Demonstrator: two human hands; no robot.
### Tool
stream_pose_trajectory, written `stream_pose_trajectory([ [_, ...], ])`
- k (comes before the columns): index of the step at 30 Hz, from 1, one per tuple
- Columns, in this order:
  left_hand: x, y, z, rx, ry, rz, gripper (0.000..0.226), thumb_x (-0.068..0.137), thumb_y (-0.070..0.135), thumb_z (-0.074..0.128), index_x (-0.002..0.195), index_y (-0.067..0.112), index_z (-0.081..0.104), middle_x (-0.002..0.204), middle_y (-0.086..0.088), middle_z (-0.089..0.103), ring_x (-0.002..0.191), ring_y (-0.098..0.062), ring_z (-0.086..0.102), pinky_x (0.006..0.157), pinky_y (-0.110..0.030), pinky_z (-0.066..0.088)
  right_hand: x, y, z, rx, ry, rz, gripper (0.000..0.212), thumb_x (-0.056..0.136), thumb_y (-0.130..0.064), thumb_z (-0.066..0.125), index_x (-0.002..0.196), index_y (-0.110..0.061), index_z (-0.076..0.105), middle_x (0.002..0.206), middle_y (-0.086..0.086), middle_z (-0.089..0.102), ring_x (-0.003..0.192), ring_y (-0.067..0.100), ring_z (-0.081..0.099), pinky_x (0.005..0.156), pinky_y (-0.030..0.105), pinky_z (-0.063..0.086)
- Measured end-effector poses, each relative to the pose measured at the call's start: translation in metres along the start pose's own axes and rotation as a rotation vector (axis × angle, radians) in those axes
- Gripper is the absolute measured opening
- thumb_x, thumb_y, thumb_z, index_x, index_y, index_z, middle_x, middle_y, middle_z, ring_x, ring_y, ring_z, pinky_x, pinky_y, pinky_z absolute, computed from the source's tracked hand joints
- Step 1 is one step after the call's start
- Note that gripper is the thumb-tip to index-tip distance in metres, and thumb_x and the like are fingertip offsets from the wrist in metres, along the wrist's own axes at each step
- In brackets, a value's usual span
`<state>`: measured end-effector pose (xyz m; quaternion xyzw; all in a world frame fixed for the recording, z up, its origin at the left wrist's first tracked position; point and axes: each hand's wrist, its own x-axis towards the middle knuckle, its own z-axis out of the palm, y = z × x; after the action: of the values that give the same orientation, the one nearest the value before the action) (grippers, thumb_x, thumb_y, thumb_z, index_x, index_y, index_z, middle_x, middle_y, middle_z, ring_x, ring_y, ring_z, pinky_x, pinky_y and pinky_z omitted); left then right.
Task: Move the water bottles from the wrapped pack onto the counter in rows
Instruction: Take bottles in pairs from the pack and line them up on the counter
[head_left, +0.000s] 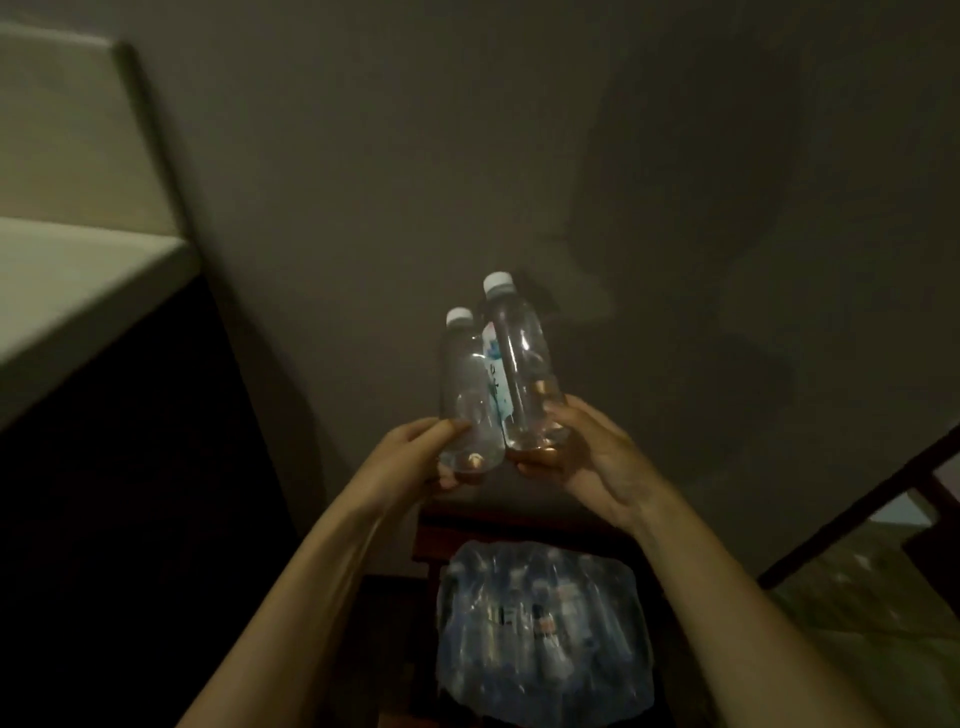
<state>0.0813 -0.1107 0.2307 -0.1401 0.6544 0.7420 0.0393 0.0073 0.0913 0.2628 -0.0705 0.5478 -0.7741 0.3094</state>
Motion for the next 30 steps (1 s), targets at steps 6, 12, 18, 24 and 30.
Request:
stream_pose_trajectory([
  [6, -0.049, 0.082, -0.032, 0.097, 0.033, 0.339, 0.032, 0.079, 0.037, 0.062, 0.111, 0.036, 0.069, 0.108, 0.000, 0.075, 0.097, -0.020, 0.073, 0.075, -0.027, 0.055, -0.006, -0.051, 0.070, -0.062, -0.232, -0.167, 0.062, 0.077, -0.013, 0.065, 0.137, -0.006, 0.048, 0.121, 0.023, 0.066, 0.106, 0.037, 0.067, 0.079, 0.046, 0.058],
  [12, -0.082, 0.126, -0.076, 0.071, 0.157, 0.501, 0.056, 0.069, 0.050, 0.077, 0.115, 0.019, 0.066, 0.105, -0.001, 0.076, 0.096, -0.018, 0.074, 0.074, -0.029, 0.059, 0.007, -0.053, 0.165, -0.238, -0.255, -0.339, 0.038, 0.075, -0.019, 0.073, 0.110, -0.017, 0.061, 0.106, 0.004, 0.075, 0.096, 0.024, 0.072, 0.066, 0.035, 0.060],
  [18, -0.114, 0.142, -0.176, 0.005, 0.177, 0.509, 0.045, 0.076, 0.039, 0.077, 0.117, 0.025, 0.065, 0.109, 0.000, 0.076, 0.103, -0.019, 0.072, 0.084, -0.035, 0.059, 0.041, -0.021, 0.278, -0.294, -0.200, -0.474, 0.070, 0.060, -0.037, 0.083, 0.116, -0.011, 0.049, 0.110, 0.015, 0.071, 0.096, 0.030, 0.072, 0.075, 0.049, 0.060],
  [24, -0.151, 0.166, -0.310, 0.168, 0.203, 0.583, 0.046, 0.075, 0.040, 0.075, 0.117, 0.037, 0.059, 0.104, 0.003, 0.076, 0.097, -0.013, 0.073, 0.075, -0.028, 0.058, 0.086, 0.022, 0.392, -0.096, -0.291, -0.467, 0.064, 0.068, -0.034, 0.085, 0.120, -0.011, 0.056, 0.116, 0.011, 0.070, 0.107, 0.031, 0.069, 0.082, 0.044, 0.058],
  [30, -0.160, 0.174, -0.392, 0.258, 0.221, 0.561, 0.039, 0.076, 0.037, 0.075, 0.111, 0.042, 0.058, 0.100, 0.013, 0.075, 0.092, -0.004, 0.072, 0.065, -0.017, 0.056, 0.114, 0.050, 0.457, -0.202, -0.211, -0.437, 0.051, 0.073, -0.035, 0.077, 0.117, -0.014, 0.060, 0.110, 0.003, 0.074, 0.104, 0.022, 0.070, 0.087, 0.039, 0.058],
])
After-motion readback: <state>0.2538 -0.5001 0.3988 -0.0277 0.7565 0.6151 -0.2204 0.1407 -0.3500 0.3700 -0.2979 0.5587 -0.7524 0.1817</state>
